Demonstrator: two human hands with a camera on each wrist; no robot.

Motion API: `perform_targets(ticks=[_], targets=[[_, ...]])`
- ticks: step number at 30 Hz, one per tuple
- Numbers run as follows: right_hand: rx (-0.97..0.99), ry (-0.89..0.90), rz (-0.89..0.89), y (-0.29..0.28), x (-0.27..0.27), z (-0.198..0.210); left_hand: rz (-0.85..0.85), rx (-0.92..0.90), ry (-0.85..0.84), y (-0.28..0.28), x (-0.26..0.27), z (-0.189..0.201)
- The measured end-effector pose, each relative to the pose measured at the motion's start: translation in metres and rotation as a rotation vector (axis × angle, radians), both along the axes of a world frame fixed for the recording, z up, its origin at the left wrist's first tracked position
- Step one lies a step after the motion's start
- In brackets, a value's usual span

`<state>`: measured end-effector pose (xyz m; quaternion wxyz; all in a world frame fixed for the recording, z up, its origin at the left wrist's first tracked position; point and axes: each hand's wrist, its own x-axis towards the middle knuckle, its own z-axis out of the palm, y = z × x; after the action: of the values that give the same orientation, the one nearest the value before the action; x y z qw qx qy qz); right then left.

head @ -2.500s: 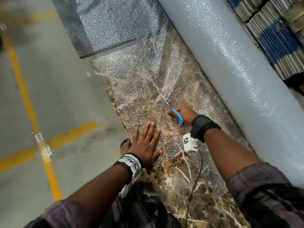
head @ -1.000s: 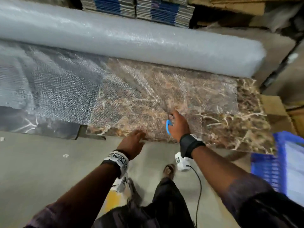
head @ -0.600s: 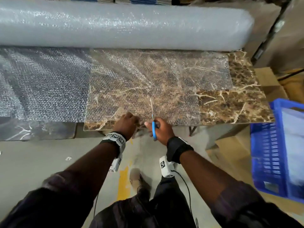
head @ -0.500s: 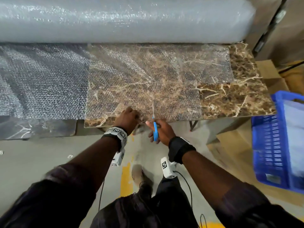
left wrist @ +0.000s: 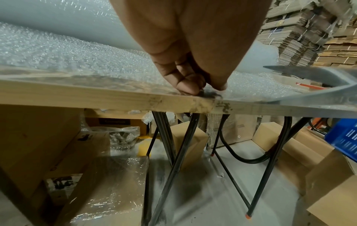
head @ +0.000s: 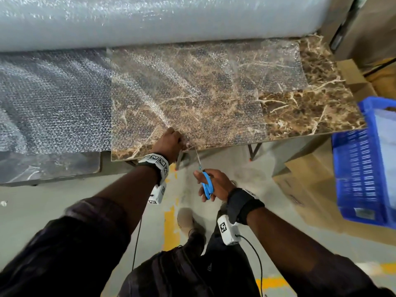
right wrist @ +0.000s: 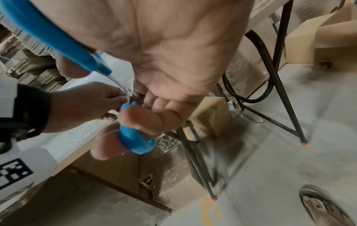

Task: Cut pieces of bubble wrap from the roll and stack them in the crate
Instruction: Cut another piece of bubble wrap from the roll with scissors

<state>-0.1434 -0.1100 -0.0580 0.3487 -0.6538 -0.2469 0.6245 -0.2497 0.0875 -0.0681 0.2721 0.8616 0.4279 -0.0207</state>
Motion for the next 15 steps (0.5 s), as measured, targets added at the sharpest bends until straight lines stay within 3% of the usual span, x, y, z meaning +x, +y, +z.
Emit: perform_targets(ticks=[15], targets=[[0.015, -0.042, -0.018, 0.015, -0.002, 0.006, 0.039, -0.073, -0.025, 0.01, -0.001, -0.004]])
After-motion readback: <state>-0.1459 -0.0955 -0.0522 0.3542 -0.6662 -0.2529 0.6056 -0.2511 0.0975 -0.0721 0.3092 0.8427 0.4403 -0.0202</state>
